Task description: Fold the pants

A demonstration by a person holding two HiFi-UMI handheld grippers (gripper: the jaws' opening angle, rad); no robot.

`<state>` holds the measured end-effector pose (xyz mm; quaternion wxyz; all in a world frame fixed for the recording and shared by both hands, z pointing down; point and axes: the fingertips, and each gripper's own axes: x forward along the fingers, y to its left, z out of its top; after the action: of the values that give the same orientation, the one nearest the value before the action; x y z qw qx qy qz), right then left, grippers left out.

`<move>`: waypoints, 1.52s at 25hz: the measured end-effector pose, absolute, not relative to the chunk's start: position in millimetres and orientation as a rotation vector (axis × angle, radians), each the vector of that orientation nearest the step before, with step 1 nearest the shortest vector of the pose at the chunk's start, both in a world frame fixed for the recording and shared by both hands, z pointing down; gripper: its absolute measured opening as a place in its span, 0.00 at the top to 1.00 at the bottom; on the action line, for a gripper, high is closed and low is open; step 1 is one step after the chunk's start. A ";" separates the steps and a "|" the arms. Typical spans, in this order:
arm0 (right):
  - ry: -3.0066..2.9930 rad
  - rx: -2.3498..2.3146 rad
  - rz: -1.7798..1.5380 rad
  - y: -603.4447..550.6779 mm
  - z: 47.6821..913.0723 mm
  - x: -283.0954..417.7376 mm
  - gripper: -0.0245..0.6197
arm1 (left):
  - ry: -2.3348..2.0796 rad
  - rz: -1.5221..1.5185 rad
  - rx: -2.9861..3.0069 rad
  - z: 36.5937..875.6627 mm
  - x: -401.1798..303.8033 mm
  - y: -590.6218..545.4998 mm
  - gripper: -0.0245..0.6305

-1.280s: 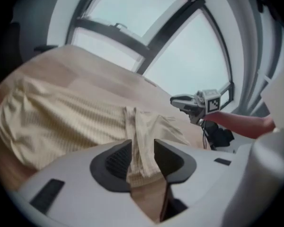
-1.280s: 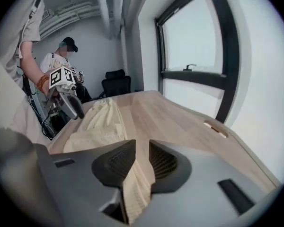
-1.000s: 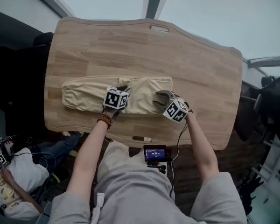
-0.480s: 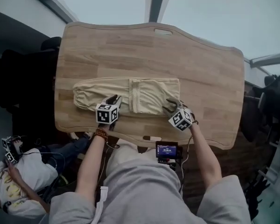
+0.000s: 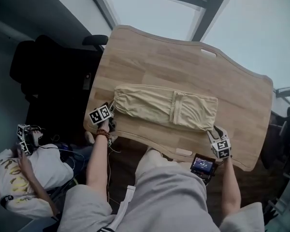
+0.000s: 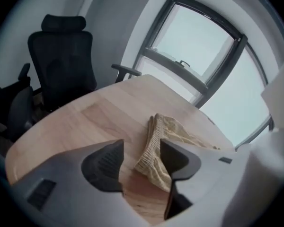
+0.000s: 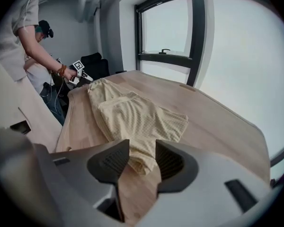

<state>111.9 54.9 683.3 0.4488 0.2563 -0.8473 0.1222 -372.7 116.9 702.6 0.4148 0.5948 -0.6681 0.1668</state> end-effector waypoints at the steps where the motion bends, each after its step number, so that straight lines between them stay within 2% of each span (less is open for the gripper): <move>1: -2.088 0.646 0.309 58.4 682.6 113.1 0.69 | -1.675 0.409 1.504 700.2 -371.9 114.0 0.60; 8: -2.046 0.687 0.300 65.7 680.5 120.0 0.70 | -1.672 0.328 1.532 687.3 -385.0 103.6 0.61; 10: -2.030 0.692 0.314 68.3 683.8 122.4 0.71 | -1.677 0.302 1.527 685.9 -394.7 103.5 0.84; 17: -2.044 0.701 0.342 65.4 679.3 127.3 0.73 | -1.699 0.212 1.505 681.6 -432.3 104.6 0.92; 21: -2.082 0.767 0.385 57.1 674.8 136.2 0.74 | -1.718 0.215 1.598 643.6 -417.6 88.9 0.92; 26: -2.122 0.789 0.432 46.3 681.4 146.9 0.74 | -1.700 0.218 1.762 572.8 -335.0 45.6 0.92; 31: -2.148 0.796 0.478 36.4 691.0 166.2 0.75 | -1.576 0.311 2.036 532.2 -195.1 -7.9 0.93; 38: -2.159 0.791 0.530 23.4 699.5 208.7 0.75 | -1.277 0.543 2.207 567.9 -2.2 -31.8 0.92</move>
<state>208.7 23.4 699.5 0.3811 0.3100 -0.8459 0.2077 -2.2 -31.8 567.9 0.2643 0.8164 -0.4724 0.2009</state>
